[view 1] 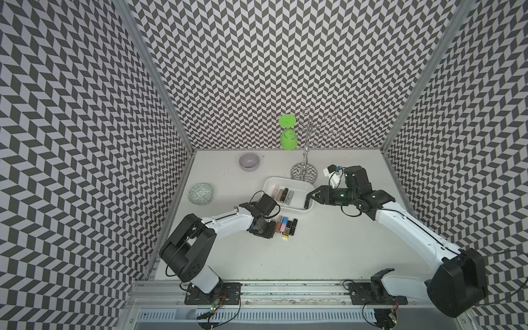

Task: Put the lipstick into the storage box
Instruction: Pick up the lipstick at the center of the board.

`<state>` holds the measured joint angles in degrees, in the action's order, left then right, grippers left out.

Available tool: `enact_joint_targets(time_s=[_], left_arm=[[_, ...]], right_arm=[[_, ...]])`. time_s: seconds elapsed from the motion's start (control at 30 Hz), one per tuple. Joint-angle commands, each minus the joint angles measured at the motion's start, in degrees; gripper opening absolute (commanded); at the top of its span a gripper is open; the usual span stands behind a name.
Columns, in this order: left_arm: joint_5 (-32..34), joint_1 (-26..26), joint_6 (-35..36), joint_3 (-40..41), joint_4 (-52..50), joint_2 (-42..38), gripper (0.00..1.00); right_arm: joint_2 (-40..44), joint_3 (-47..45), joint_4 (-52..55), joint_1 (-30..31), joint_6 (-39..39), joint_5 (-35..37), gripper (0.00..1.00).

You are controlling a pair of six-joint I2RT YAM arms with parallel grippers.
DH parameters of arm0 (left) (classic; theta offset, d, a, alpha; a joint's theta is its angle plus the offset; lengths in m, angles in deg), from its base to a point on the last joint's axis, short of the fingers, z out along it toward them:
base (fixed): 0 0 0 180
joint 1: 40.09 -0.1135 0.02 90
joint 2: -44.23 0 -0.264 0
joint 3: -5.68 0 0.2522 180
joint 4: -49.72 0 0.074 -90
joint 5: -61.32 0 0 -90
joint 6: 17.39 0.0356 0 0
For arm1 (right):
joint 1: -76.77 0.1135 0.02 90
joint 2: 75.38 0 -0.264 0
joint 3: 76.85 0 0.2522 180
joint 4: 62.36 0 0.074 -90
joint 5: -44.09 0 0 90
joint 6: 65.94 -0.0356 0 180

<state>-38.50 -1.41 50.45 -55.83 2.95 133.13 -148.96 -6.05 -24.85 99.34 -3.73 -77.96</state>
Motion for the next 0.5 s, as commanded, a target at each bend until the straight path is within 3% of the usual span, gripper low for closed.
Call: enact_joint_targets(time_s=[0.0,0.3,0.47], left_arm=[[-5.5,0.4,-3.4,0.9,0.8,-5.3,0.16],[-7.4,0.1,-8.8,-0.3,-0.3,-17.9,0.17],[-9.5,-1.0,-10.8,-2.5,1.2,-24.3,0.18]], right_arm=[[-0.1,-0.6,-3.8,-0.3,-1.0,-2.3,0.50],[-4.9,-0.8,-11.7,-0.3,-5.7,-10.4,0.51],[-5.4,-2.2,-23.9,-0.2,-11.7,-20.0,0.52]])
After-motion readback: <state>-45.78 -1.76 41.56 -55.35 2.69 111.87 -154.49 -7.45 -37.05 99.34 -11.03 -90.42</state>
